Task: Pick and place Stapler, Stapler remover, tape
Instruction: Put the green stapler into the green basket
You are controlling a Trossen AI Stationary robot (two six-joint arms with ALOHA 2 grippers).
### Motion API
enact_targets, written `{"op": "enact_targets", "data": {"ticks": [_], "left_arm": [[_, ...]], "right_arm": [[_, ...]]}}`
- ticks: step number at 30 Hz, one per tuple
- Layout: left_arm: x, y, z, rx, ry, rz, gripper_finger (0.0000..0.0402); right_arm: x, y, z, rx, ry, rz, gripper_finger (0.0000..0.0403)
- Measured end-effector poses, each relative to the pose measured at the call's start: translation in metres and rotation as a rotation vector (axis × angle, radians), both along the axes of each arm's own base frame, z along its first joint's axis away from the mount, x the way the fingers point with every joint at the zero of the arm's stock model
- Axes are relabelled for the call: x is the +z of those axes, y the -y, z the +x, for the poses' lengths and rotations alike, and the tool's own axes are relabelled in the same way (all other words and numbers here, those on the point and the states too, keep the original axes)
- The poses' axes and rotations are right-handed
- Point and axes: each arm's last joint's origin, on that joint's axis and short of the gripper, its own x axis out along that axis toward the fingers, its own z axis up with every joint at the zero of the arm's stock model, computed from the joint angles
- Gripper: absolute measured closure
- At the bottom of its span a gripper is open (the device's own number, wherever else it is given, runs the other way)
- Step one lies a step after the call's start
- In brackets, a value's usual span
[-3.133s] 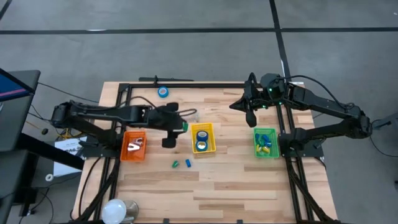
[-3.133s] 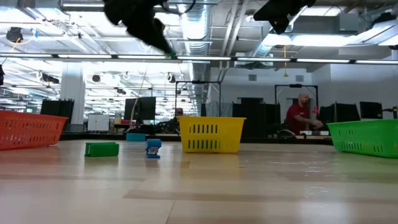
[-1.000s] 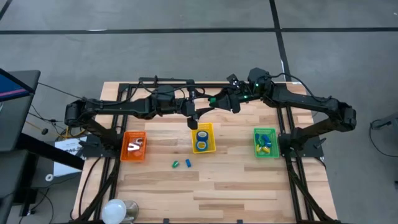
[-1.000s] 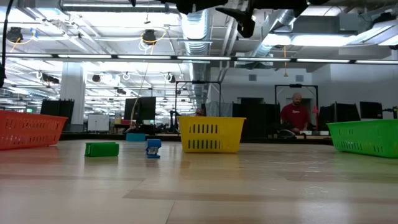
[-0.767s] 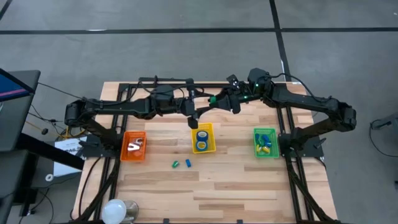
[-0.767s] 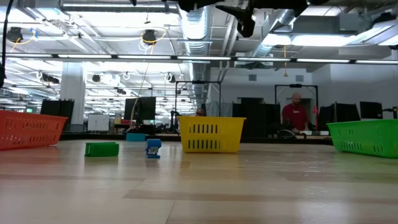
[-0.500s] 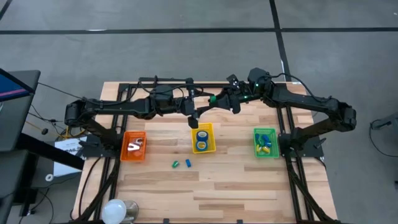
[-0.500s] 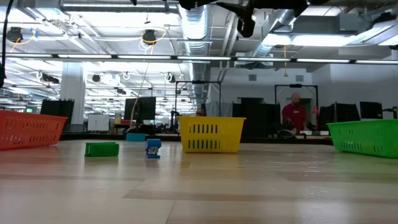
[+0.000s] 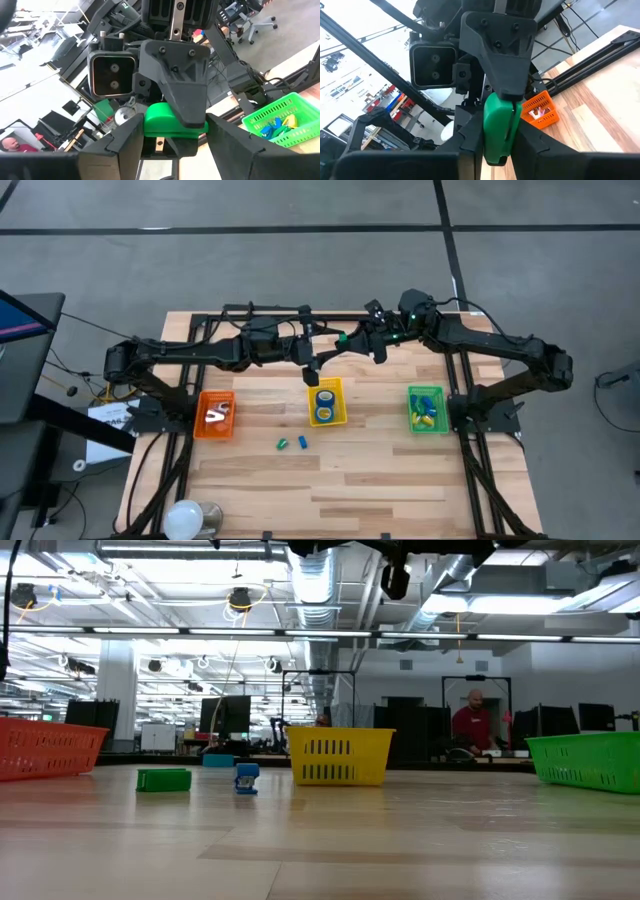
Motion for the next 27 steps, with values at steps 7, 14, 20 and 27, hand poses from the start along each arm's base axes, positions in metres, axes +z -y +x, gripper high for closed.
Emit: {"op": "enact_targets", "data": {"ticks": [7, 14, 20, 27], "left_arm": [[0.000, 0.000, 0.000, -0.004, 0.015, -0.075, 0.0176], [0.002, -0.001, -0.002, 0.043, 0.017, -0.078, 0.0110], [0.018, -0.002, -0.016, 0.084, 0.072, -0.106, 0.0082], [0.040, -0.002, -0.037, 0.110, 0.147, -0.125, 0.0088]], "right_arm": [[0.000, 0.000, 0.000, -0.002, -0.001, 0.000, 0.0339], [0.000, 0.000, 0.000, -0.002, -0.001, 0.000, 0.0340], [0.006, 0.002, -0.007, -0.015, 0.018, -0.026, 0.0340], [0.011, 0.012, -0.025, -0.013, -0.005, -0.048, 0.0340]]}}
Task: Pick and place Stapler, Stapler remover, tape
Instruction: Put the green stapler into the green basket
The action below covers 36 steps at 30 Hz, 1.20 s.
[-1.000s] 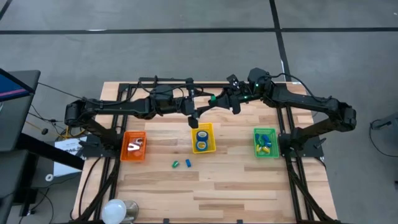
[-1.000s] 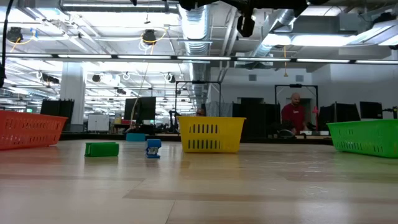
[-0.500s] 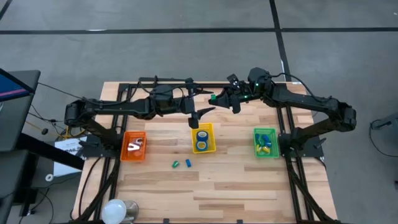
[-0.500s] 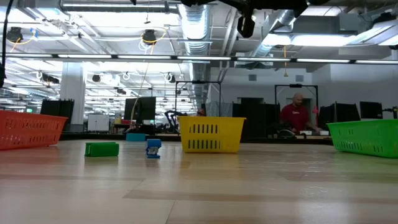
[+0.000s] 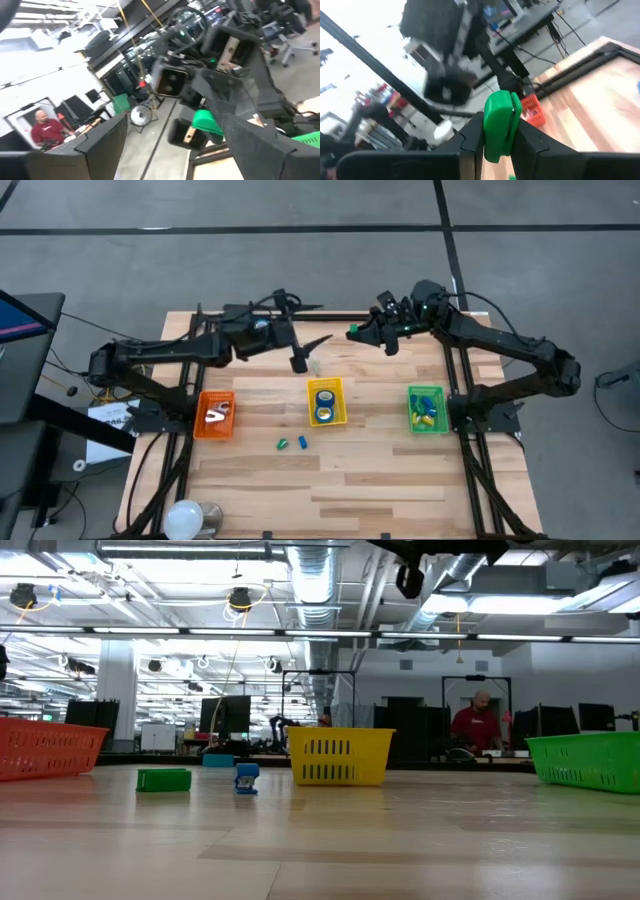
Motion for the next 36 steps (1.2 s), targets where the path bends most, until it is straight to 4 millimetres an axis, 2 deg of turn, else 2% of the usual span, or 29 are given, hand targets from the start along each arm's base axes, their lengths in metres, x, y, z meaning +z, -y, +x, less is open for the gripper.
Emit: {"op": "enact_targets", "data": {"ticks": [7, 15, 30, 36], "left_arm": [[0.012, 0.001, -0.014, 0.033, 0.027, -0.001, 0.0099], [0.012, 0.000, -0.015, 0.073, 0.028, -0.007, 0.0101], [0.012, 0.000, -0.015, 0.109, 0.021, -0.014, 0.0101], [0.011, -0.001, -0.015, 0.103, 0.031, -0.052, 0.0101]], "right_arm": [[-0.004, -0.003, -0.027, 0.015, -0.132, -0.107, 0.0340], [-0.008, -0.020, -0.061, 0.011, -0.303, -0.206, 0.0340], [-0.052, -0.061, -0.095, 0.036, -1.031, -0.320, 0.0340], [-0.066, -0.070, -0.102, 0.064, -1.155, -0.345, 0.0340]]}}
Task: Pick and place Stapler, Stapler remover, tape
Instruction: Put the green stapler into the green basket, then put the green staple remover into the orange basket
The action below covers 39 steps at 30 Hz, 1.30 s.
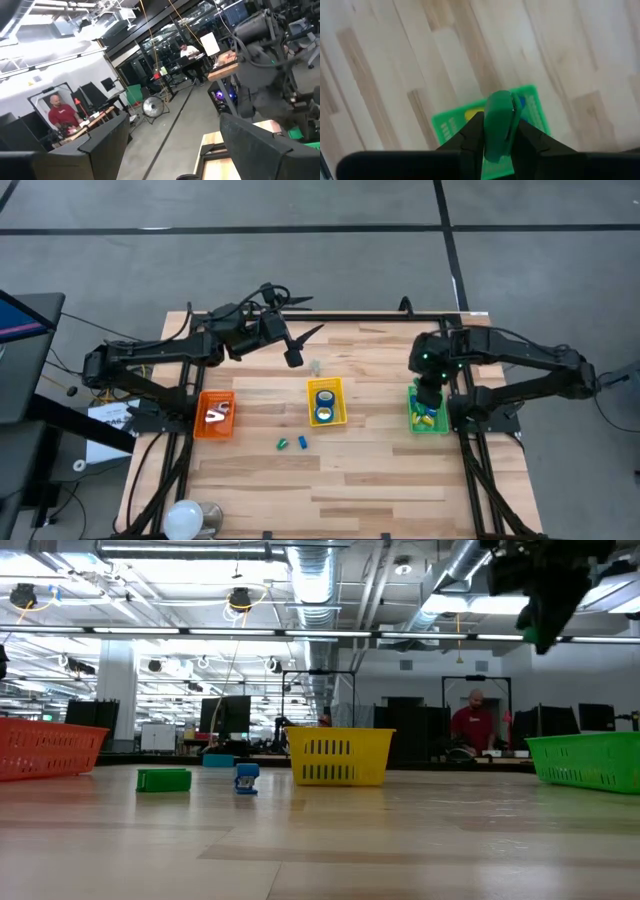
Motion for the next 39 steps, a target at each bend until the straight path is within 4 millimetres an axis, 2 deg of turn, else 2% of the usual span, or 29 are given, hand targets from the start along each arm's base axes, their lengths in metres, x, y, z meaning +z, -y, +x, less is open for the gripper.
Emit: {"op": "enact_targets", "data": {"ticks": [12, 18, 21, 30, 34, 39], "left_arm": [[-0.010, 0.000, 0.001, -0.002, -0.025, -0.008, 0.0101], [-0.010, 0.001, 0.002, -0.007, -0.024, -0.016, 0.0101], [-0.011, 0.001, 0.001, 0.009, -0.019, -0.060, 0.0101], [-0.020, 0.000, 0.002, 0.019, -0.085, -0.134, 0.0101], [-0.022, -0.001, 0.002, 0.044, -0.076, -0.190, 0.0101], [-0.029, -0.003, 0.001, 0.059, -0.115, -0.264, 0.0101]], "right_arm": [[-0.071, -0.011, -0.011, 0.013, -0.199, 0.040, 0.0340], [-0.092, -0.014, -0.013, 0.026, -0.211, 0.045, 0.0331], [-0.094, -0.013, -0.013, 0.003, -0.207, 0.048, 0.0303], [-0.094, -0.010, -0.014, -0.036, -0.206, 0.053, 0.0152], [-0.087, -0.008, -0.011, -0.046, -0.182, 0.053, 0.0129], [-0.060, -0.003, 0.001, -0.052, -0.064, 0.033, 0.0128]]}}
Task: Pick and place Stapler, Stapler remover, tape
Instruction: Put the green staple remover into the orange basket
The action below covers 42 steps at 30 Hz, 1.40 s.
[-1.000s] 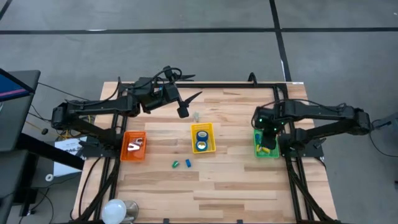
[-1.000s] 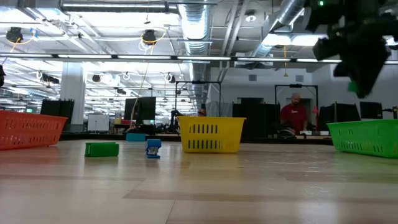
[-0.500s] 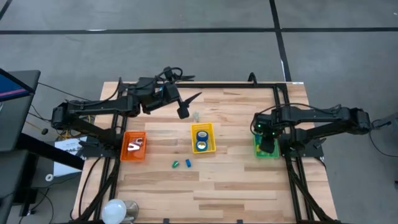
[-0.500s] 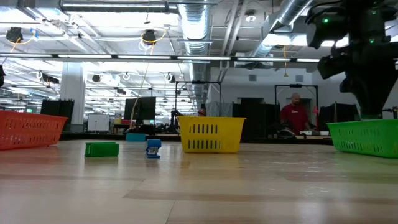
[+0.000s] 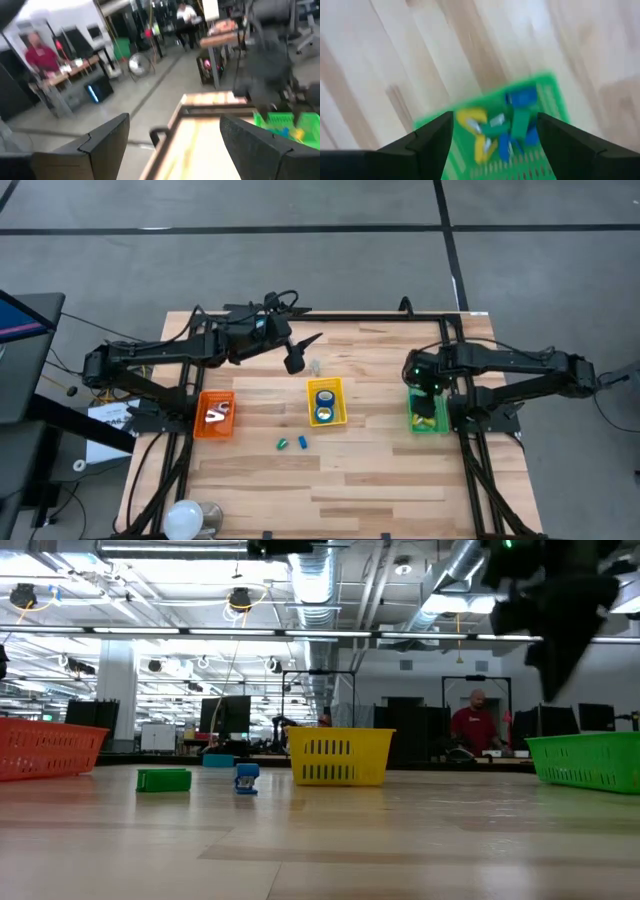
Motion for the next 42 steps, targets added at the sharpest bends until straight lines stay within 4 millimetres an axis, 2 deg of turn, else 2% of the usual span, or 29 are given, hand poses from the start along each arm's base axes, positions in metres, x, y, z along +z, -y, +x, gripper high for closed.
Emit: {"op": "enact_targets", "data": {"ticks": [8, 13, 20, 25, 29, 32, 42], "left_arm": [[-0.018, -0.001, -0.003, -0.014, -0.151, -0.109, 0.0101], [-0.031, -0.007, -0.009, 0.021, -0.259, -0.198, 0.0101], [-0.044, -0.038, -0.021, 0.133, -0.187, -0.520, 0.0101], [-0.068, -0.060, -0.034, 0.200, -0.123, -0.816, 0.0101], [-0.092, -0.071, -0.042, 0.297, -0.102, -0.966, 0.0101], [-0.107, -0.077, -0.040, 0.315, -0.102, -1.030, 0.0101], [-0.160, -0.087, -0.011, 0.330, -0.200, -1.132, 0.0101]], "right_arm": [[0.044, 0.011, 0.022, -0.008, 0.276, -0.069, 0.0127], [0.057, 0.017, 0.030, -0.028, 0.404, -0.101, 0.0127], [0.058, 0.024, 0.039, -0.054, 0.457, -0.120, 0.0127], [0.055, 0.027, 0.043, -0.058, 0.450, -0.119, 0.0127], [0.052, 0.027, 0.046, -0.058, 0.436, -0.114, 0.0127], [0.052, 0.028, 0.050, -0.058, 0.451, -0.117, 0.0127], [0.051, 0.031, 0.057, -0.069, 0.488, -0.123, 0.0127]]}}
